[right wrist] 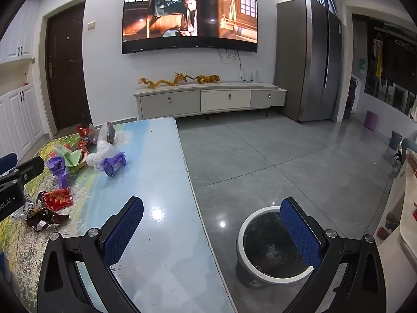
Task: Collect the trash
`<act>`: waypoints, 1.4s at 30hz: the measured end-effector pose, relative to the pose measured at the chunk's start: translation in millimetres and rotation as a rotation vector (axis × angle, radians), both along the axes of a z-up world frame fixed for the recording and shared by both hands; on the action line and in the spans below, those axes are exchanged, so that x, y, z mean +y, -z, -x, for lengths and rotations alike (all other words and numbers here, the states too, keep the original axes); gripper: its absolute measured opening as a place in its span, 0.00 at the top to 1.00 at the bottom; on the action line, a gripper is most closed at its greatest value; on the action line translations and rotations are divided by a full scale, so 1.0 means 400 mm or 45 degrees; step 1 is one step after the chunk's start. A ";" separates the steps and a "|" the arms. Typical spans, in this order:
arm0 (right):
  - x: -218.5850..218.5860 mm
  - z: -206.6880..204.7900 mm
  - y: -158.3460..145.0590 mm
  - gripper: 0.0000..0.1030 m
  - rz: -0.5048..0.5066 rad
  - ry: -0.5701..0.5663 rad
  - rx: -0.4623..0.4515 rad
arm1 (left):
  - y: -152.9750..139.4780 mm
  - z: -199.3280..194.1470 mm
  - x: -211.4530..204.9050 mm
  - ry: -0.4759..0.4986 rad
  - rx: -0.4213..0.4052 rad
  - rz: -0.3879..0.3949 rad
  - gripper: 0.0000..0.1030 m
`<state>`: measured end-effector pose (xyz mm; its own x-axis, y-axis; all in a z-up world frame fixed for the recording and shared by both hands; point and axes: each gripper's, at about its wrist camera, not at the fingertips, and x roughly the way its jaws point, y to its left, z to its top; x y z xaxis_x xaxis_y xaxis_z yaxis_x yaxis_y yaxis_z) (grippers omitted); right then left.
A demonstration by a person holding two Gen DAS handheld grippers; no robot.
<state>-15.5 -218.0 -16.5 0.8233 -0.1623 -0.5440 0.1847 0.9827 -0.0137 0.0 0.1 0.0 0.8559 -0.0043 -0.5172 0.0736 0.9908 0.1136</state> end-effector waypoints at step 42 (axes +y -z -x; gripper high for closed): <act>-0.013 0.017 -0.007 0.00 0.060 0.044 -0.008 | 0.008 0.004 -0.011 0.026 0.031 0.037 0.30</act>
<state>-22.3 -223.1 -13.8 0.8202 -0.2159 -0.5299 0.2186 0.9741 -0.0585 -1.5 -4.1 -3.3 0.8427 -0.0367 -0.5371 0.0961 0.9919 0.0830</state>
